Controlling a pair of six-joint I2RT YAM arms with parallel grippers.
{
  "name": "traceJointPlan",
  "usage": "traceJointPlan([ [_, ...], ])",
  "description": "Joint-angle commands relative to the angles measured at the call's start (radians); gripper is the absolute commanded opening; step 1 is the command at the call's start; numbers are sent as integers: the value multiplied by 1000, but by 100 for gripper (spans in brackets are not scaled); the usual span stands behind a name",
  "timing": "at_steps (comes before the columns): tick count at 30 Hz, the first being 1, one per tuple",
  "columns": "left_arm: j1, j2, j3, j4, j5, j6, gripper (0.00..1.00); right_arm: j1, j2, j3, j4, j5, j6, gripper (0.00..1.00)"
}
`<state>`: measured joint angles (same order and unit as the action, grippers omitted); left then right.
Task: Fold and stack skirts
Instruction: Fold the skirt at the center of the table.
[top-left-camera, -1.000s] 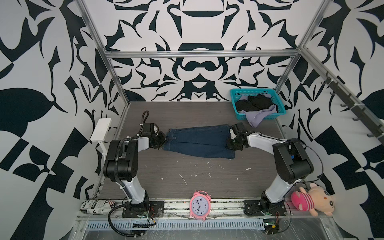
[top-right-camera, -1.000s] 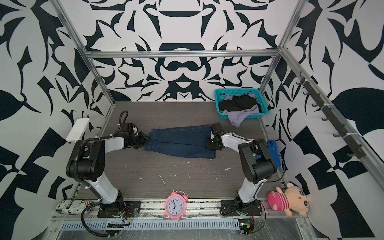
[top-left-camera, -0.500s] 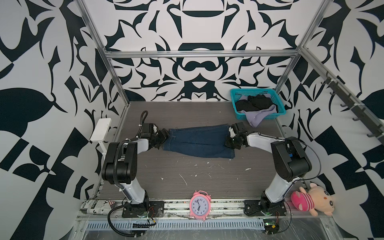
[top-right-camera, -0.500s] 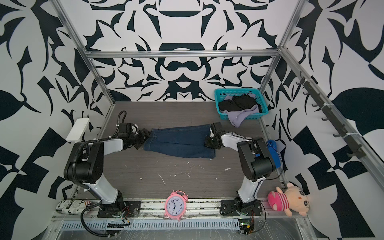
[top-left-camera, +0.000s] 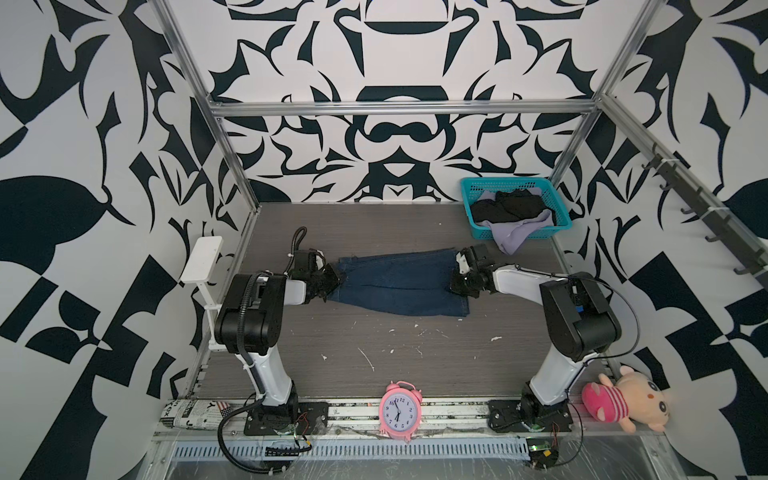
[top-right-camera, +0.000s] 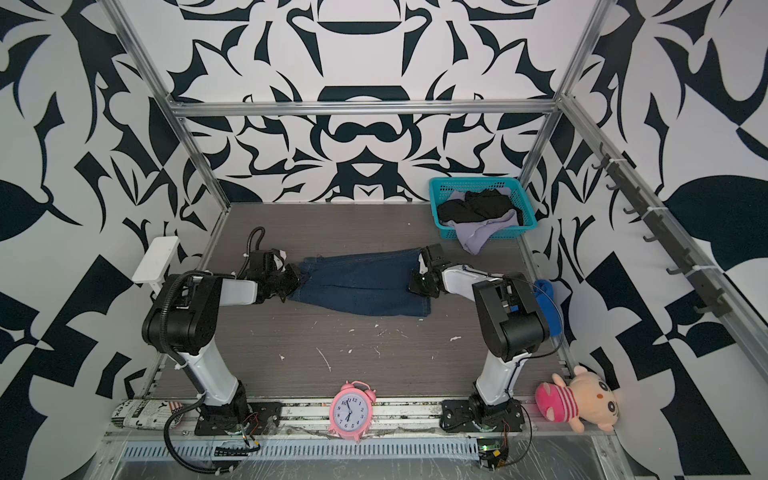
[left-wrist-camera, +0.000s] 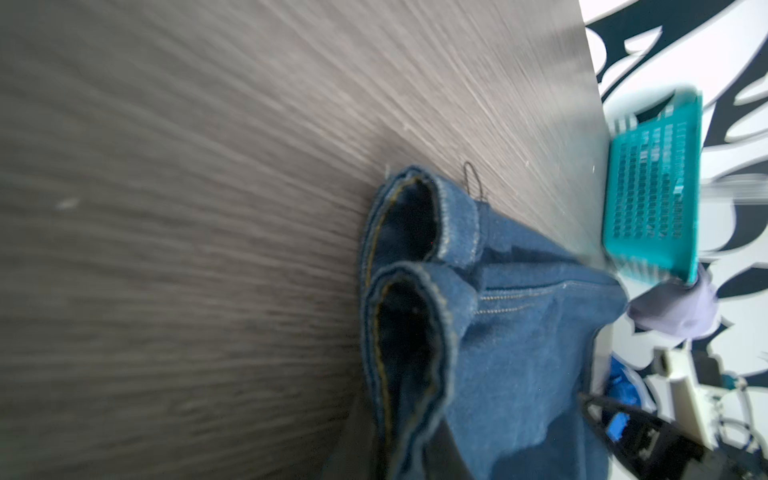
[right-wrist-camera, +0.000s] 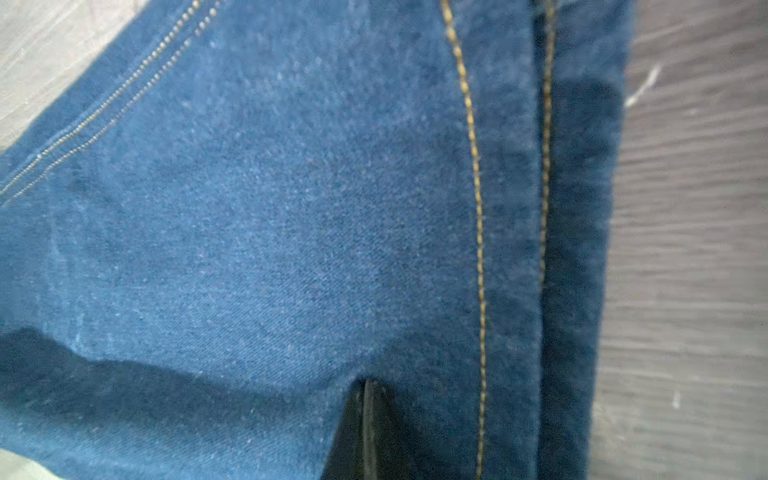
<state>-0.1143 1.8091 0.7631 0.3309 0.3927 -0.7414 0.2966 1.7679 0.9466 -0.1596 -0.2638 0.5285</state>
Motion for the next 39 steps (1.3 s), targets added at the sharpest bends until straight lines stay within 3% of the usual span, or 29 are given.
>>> traceJointPlan([
  [1,10,-22,-16,-189,-69,18,0,6,41,-6,-49,20,4,1],
  [7,48,-198,67,-488,-200,111,0,16,81,-5,-60,6,-10,0],
  [11,84,-309,132,-652,-266,167,0,93,96,-4,-11,-48,-4,0],
  [14,80,-354,208,-777,-344,210,0,163,122,16,31,-94,38,0],
  [17,18,-367,277,-850,-402,221,0,208,156,33,96,-125,96,0],
  [26,-282,-177,564,-1064,-692,196,0,260,249,87,142,-151,148,0],
  [33,-449,72,862,-1195,-740,194,0,259,234,86,153,-157,148,0],
  [39,-519,223,969,-1252,-769,181,0,259,223,89,160,-169,150,0],
])
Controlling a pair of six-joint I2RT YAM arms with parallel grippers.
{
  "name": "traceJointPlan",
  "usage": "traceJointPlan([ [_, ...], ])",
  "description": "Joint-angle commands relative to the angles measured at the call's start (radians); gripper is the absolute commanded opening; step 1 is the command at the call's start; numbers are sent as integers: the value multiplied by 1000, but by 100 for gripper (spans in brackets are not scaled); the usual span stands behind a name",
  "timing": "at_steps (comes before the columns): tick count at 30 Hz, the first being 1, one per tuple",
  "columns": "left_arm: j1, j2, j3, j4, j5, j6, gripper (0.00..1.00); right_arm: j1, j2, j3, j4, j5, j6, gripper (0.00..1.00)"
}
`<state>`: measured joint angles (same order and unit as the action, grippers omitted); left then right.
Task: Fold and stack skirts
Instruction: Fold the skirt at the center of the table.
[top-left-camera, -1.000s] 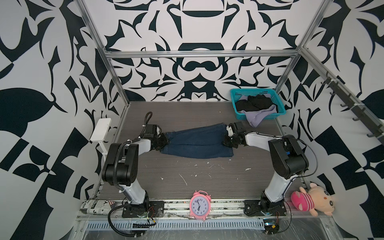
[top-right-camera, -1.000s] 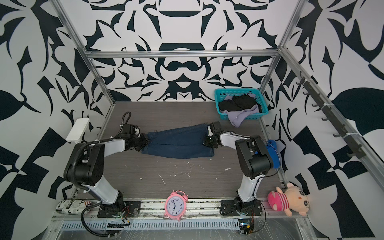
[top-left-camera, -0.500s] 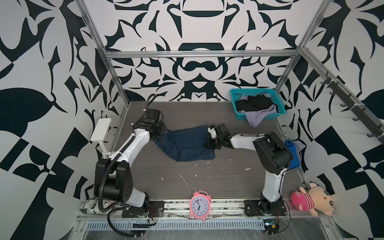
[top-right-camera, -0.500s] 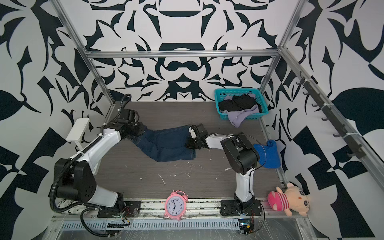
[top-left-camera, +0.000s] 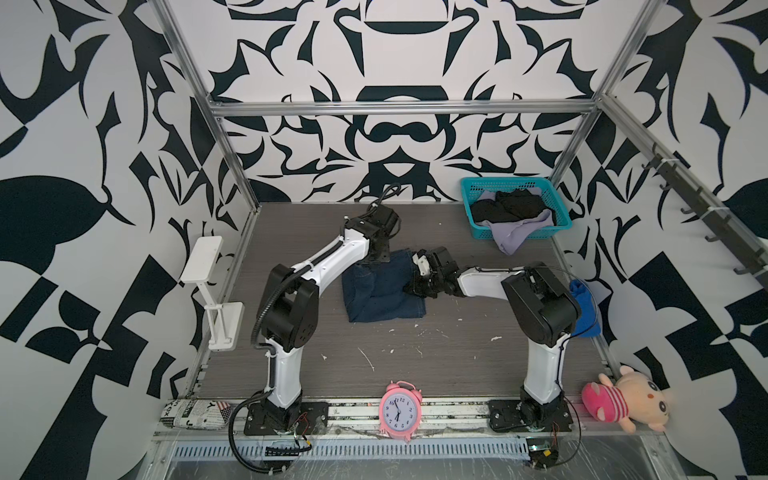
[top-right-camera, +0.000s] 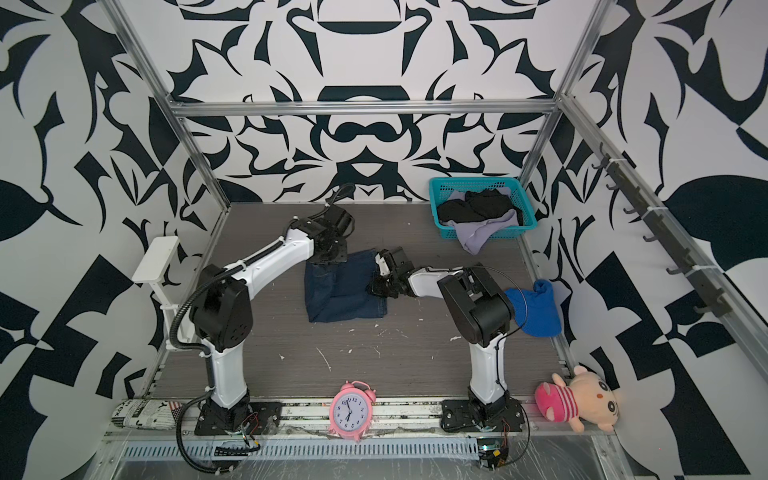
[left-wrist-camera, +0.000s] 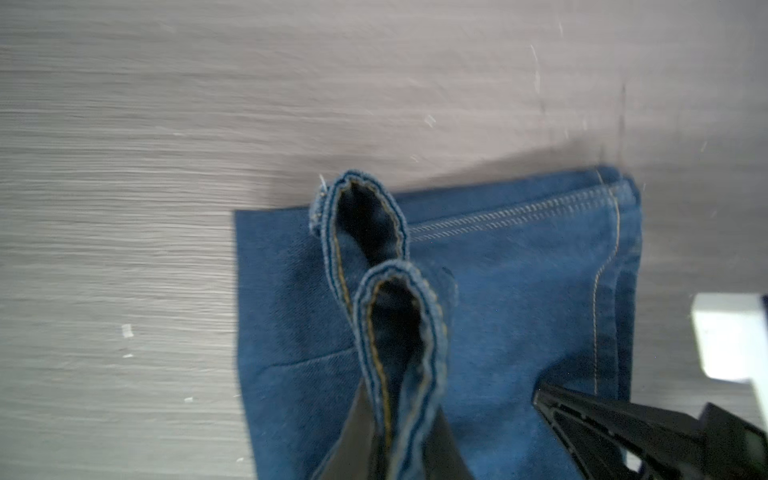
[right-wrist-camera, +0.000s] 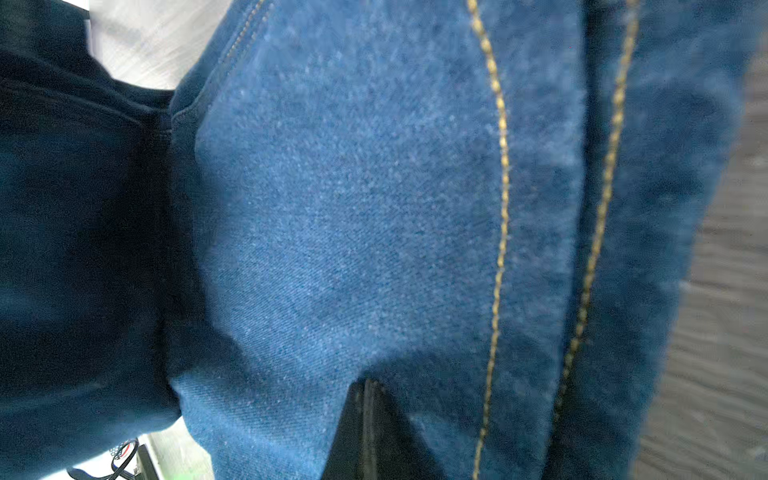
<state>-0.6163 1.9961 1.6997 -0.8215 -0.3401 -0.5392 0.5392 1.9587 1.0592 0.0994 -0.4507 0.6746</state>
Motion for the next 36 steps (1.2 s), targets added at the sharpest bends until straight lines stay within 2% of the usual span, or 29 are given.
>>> traceJointPlan([
  [1,-26,46,35,-99,-34,-27,0,17,30,-25,-98,19,4,0],
  [8,-78,61,54,-87,-17,-47,0,12,23,-15,-101,20,2,0],
  [11,-82,73,46,-76,-14,-50,7,10,28,-10,-100,18,1,1],
  [13,-83,79,49,-79,-28,-58,18,12,28,-10,-101,16,0,1],
  [16,-89,65,28,-31,-52,-61,18,11,21,-12,-104,20,-3,1],
  [17,-89,66,34,-25,-51,-60,26,10,19,-13,-105,21,-4,1],
  [19,-92,60,56,-25,-50,-67,55,10,18,-13,-108,20,-5,1],
  [20,-100,45,59,-12,-52,-69,66,11,17,-13,-110,20,-6,1],
  [21,-112,26,57,2,-64,-68,72,10,16,-15,-111,21,-6,1],
  [25,-190,-96,12,188,-58,-16,71,8,14,-18,-110,24,-8,1],
  [29,-206,-200,-57,378,152,-10,67,4,16,-17,-112,20,-8,1],
  [31,-206,-261,-92,416,158,2,64,4,12,-18,-113,19,-10,0],
  [33,-198,-327,-146,441,118,17,64,2,6,-24,-112,18,-12,1],
  [36,-110,-414,-255,457,126,-30,62,-1,5,-29,-107,12,-16,0],
])
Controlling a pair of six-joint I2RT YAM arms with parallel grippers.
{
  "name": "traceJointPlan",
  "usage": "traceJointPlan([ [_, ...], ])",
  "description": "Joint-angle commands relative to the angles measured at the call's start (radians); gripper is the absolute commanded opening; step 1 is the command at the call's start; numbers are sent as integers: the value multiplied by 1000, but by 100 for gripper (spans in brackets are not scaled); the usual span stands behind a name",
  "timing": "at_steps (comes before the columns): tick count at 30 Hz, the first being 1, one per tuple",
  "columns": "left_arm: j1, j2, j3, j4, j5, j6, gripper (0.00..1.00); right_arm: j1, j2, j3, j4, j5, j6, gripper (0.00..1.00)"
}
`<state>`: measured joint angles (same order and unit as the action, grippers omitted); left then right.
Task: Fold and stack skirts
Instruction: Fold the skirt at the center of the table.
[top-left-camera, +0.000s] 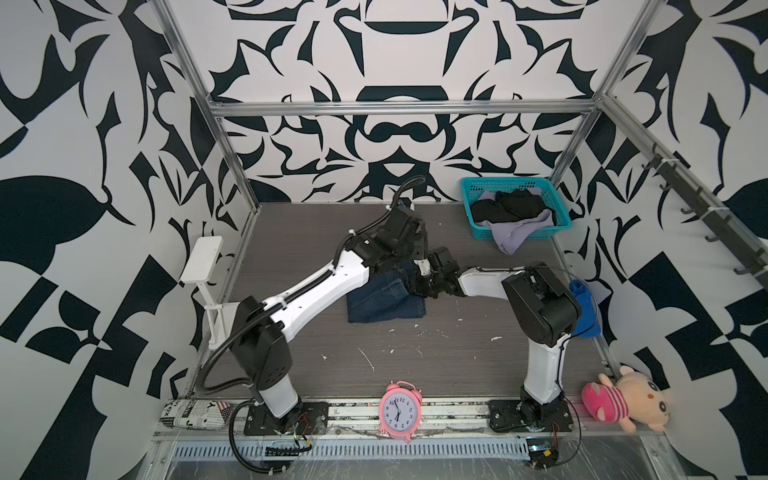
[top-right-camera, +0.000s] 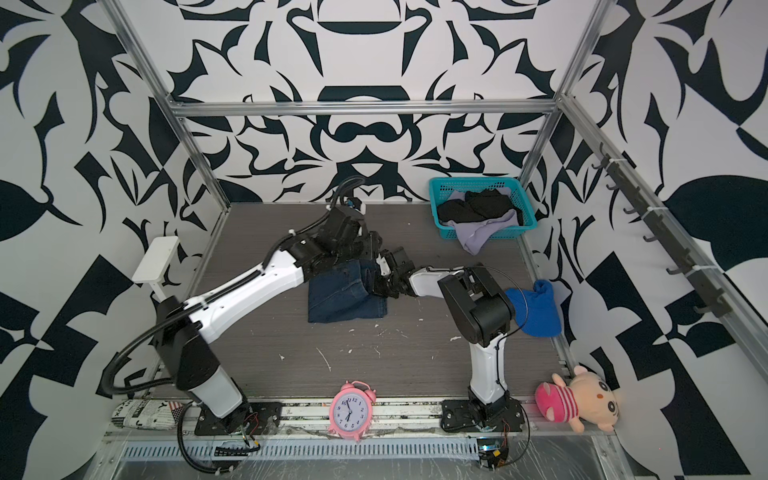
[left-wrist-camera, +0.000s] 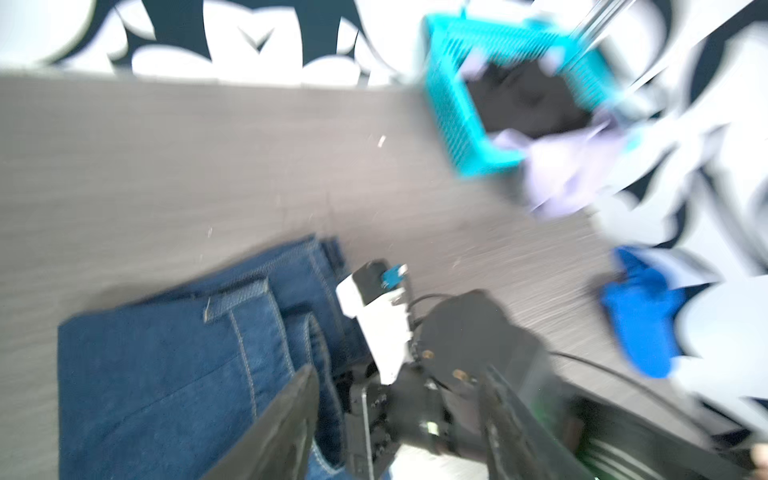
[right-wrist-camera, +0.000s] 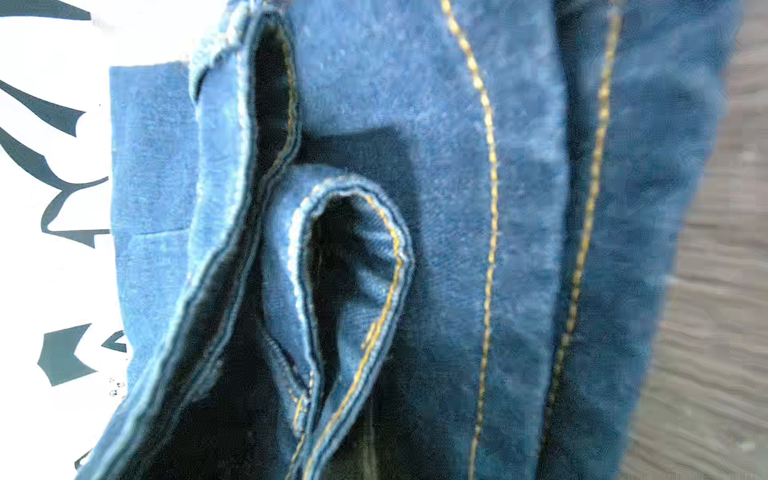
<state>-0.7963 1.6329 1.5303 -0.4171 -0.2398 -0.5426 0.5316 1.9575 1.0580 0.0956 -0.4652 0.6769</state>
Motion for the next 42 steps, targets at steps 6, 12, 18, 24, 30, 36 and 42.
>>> traceJointPlan([
  [6,259,-112,-357,139,96,-142,48,2,-20,-48,-68,11,-15,1],
  [12,256,-58,-431,186,110,-161,41,1,-166,-67,-112,19,-46,5],
  [18,226,-18,-442,201,106,-163,39,-23,-407,-66,-258,127,-105,15],
  [24,170,69,-514,325,155,-216,37,-35,-444,16,-331,0,-150,18],
  [30,88,194,-502,362,190,-252,29,-34,-365,40,-257,-57,-112,17],
  [36,83,167,-532,349,115,-250,30,-28,-296,57,-189,-166,-78,16],
  [42,101,58,-515,288,25,-185,40,-5,-255,68,-172,-228,-69,16],
])
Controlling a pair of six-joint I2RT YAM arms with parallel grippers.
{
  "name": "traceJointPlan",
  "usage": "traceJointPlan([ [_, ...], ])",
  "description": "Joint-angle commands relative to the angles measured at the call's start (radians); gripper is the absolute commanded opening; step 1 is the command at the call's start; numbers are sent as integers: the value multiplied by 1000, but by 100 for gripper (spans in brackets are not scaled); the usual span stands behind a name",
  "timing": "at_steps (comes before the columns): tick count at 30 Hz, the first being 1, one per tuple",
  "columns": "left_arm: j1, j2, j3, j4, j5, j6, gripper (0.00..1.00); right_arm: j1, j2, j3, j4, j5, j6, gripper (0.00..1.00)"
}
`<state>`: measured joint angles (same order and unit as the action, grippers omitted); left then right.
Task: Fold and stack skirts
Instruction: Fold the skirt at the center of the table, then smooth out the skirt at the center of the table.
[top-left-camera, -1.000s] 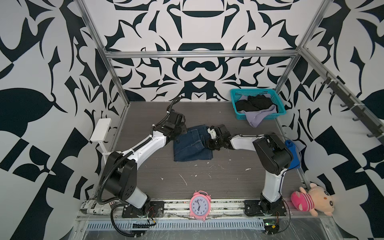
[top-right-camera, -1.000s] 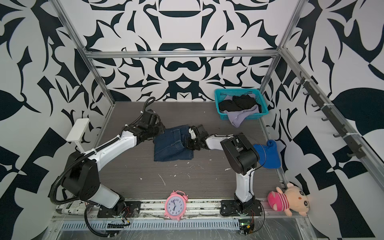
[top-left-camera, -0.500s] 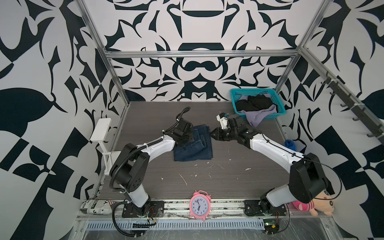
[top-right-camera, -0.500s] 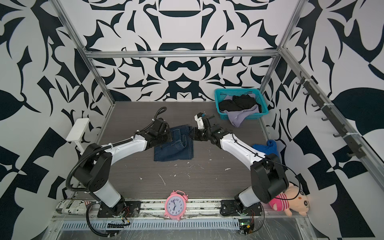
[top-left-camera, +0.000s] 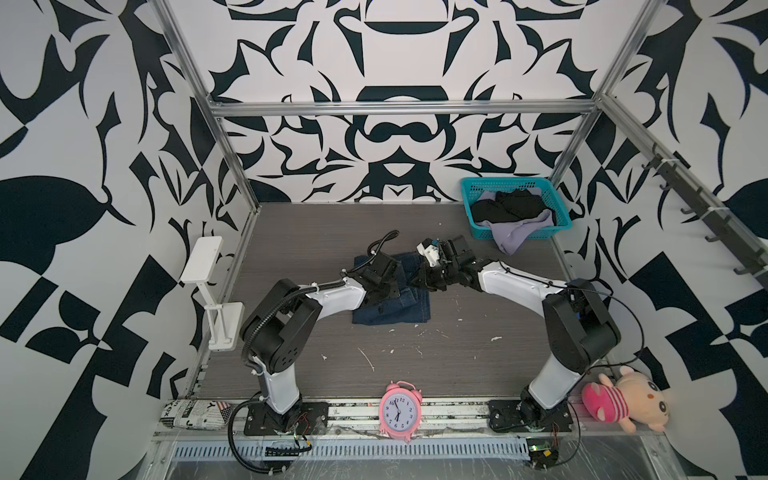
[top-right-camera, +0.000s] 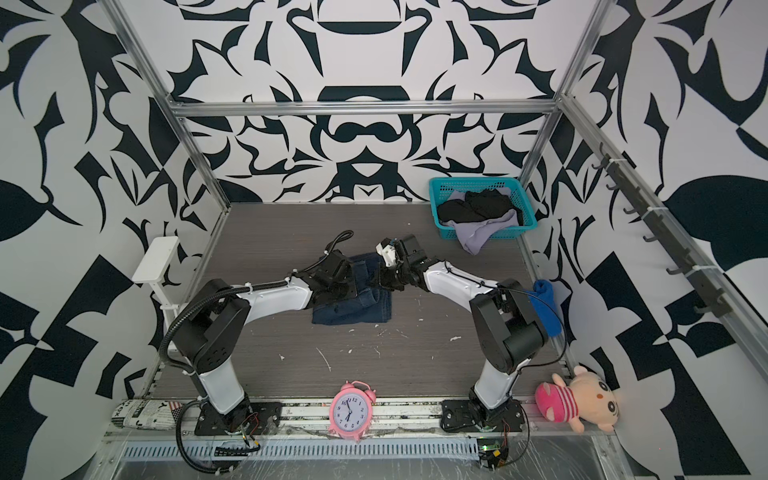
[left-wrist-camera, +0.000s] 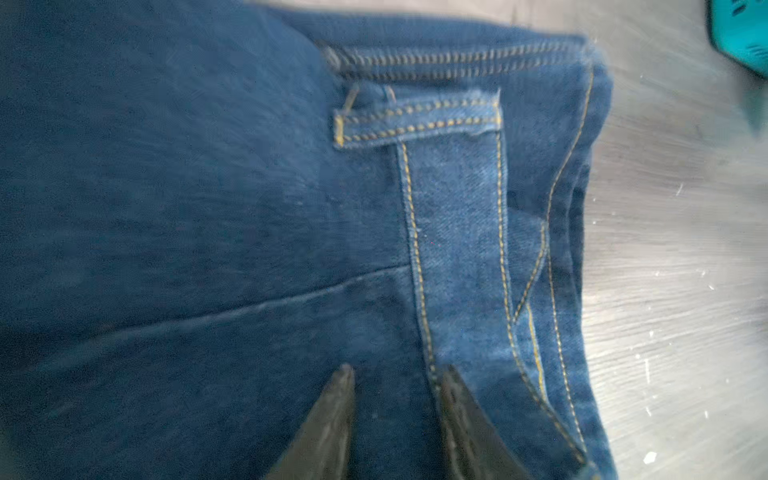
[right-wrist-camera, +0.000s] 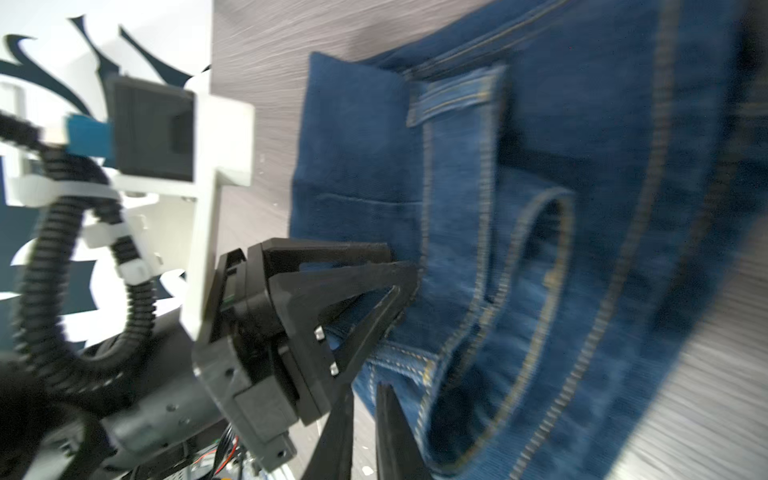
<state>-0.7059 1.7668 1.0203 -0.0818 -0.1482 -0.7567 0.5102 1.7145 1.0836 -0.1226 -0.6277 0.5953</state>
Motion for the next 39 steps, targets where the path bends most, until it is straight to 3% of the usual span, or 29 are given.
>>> traceJointPlan([
  [1,20,-99,-4,-58,-71,36,42,25,-16,44,43,-70,11,16],
  [6,59,-234,-61,-56,-97,52,46,67,-27,37,10,-67,-12,16],
  [9,69,-277,-119,-36,-88,45,42,70,-6,-5,13,-31,-13,15],
  [14,69,-277,-292,72,-16,-67,33,70,48,-84,20,69,-39,13],
  [20,71,-266,-424,131,-17,-145,31,69,107,-138,41,126,-37,11],
  [27,75,-311,-370,39,-52,-95,31,68,83,-139,21,119,-31,10],
  [35,118,-416,-234,-62,-45,5,33,69,-126,10,-115,70,-58,12],
  [39,118,-361,-201,-47,-22,16,32,71,-64,117,-131,57,-60,13],
])
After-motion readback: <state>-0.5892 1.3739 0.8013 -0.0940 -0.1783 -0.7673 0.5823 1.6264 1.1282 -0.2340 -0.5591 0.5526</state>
